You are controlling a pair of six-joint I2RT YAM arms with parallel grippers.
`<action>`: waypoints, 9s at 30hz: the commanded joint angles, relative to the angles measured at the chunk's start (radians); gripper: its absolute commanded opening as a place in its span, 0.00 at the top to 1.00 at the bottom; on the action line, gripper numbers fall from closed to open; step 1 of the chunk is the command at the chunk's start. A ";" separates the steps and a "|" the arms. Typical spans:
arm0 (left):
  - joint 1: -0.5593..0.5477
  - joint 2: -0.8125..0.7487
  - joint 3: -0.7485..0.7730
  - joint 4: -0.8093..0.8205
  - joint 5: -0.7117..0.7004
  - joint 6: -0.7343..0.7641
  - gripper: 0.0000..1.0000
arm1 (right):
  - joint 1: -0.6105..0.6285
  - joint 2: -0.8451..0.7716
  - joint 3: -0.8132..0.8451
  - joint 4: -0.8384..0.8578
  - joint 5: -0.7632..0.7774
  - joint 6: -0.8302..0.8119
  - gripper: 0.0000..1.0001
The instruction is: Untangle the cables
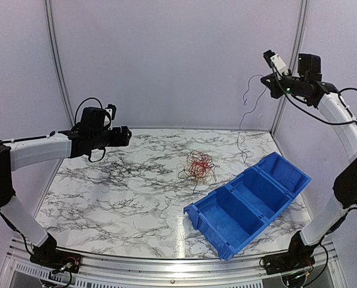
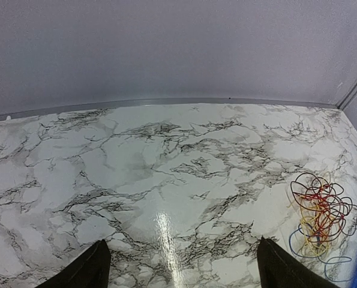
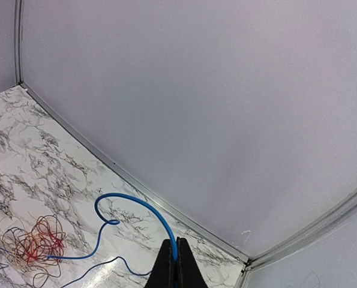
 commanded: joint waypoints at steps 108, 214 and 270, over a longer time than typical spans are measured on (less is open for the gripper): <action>0.001 0.086 0.094 -0.098 0.484 -0.023 0.23 | 0.456 0.278 -0.287 -0.236 -0.066 -0.186 0.54; -0.400 -0.004 -0.286 0.473 0.058 -0.345 0.31 | 0.521 0.012 -0.165 -0.078 -0.354 0.022 1.00; -0.367 -0.123 0.023 -0.034 -0.069 0.096 0.15 | 0.105 -0.200 -0.073 -0.118 -0.043 0.051 1.00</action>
